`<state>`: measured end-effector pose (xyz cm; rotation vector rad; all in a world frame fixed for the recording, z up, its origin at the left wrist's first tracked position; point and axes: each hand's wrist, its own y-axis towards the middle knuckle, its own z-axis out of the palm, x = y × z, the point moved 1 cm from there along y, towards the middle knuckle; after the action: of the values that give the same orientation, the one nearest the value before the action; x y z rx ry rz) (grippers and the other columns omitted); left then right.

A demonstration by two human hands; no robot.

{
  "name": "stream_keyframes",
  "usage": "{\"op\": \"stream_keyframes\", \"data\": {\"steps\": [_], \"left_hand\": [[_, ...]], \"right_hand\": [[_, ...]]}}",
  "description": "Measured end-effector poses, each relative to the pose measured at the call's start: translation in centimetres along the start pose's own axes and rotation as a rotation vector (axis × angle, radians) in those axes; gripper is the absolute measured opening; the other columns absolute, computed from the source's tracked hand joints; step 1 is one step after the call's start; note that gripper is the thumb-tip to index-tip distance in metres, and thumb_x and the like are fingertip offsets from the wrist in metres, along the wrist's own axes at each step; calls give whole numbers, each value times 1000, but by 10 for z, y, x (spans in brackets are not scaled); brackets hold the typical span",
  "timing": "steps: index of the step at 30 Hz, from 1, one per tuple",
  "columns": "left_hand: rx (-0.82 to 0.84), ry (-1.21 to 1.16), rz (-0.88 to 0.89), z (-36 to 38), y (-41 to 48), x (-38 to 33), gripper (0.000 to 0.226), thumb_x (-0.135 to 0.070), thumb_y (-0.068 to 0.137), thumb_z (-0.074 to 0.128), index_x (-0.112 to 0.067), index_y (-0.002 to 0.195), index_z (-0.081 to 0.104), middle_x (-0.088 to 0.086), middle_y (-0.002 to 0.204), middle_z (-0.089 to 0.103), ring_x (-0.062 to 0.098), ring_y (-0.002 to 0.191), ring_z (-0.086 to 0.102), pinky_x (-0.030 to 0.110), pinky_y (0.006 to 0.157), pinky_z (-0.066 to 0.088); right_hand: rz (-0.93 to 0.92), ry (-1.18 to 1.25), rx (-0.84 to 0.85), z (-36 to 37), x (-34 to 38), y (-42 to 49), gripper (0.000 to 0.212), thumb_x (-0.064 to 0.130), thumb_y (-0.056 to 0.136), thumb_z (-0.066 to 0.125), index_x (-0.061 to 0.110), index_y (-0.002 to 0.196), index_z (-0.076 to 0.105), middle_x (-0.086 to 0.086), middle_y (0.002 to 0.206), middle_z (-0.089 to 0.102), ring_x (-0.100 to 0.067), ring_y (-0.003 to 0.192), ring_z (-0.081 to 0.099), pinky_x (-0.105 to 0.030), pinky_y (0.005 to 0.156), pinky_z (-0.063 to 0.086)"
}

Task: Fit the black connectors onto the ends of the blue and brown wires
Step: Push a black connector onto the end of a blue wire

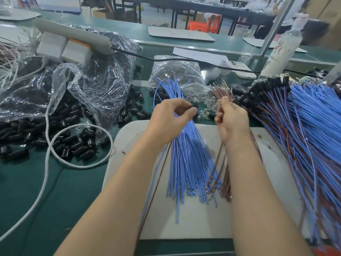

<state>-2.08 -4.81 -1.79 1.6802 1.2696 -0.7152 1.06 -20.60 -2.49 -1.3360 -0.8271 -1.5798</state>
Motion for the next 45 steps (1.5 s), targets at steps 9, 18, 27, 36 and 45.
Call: {"op": "stream_keyframes", "data": {"steps": [9, 18, 27, 36, 45], "left_hand": [[-179, -118, 7, 0, 6, 13, 17, -8, 90, 61, -23, 99, 63, -8, 88, 69, 6, 84, 65, 21, 84, 51], [-177, -194, 33, 0, 7, 15, 29, 4, 89, 54, -25, 95, 56, -7, 92, 68, 5, 93, 65, 23, 91, 50], [-139, -210, 43, 1, 5, 12, 25, 4, 90, 52, -20, 96, 58, -9, 89, 67, 6, 92, 65, 17, 89, 49], [-129, -41, 60, 0, 5, 12, 23, -2, 90, 55, -18, 104, 64, -19, 83, 62, 0, 82, 62, 4, 77, 43], [-110, 32, 58, -1, 6, 13, 12, -23, 91, 62, -20, 101, 69, -16, 79, 66, -3, 77, 57, 1, 70, 35]], "right_hand": [[-218, -98, 291, 26, 10, -27, 14, 3, 89, 55, 14, 86, 64, 0, 69, 63, -7, 59, 56, -18, 58, 49], [-526, -420, 350, 27, 19, -40, 11, -1, 86, 63, 8, 94, 62, 2, 83, 64, -5, 79, 63, -19, 79, 51], [-655, -560, 316, 28, 18, -42, 13, 4, 87, 65, 7, 98, 71, -3, 93, 70, -10, 86, 67, -24, 83, 54], [-739, -669, 299, 28, 18, -42, 14, 3, 87, 63, 8, 96, 73, -1, 89, 67, -13, 82, 65, -20, 79, 52], [-454, -488, 274, 23, 18, -33, 15, 8, 89, 63, 7, 100, 72, -2, 90, 72, -10, 87, 67, -28, 87, 54]]}}
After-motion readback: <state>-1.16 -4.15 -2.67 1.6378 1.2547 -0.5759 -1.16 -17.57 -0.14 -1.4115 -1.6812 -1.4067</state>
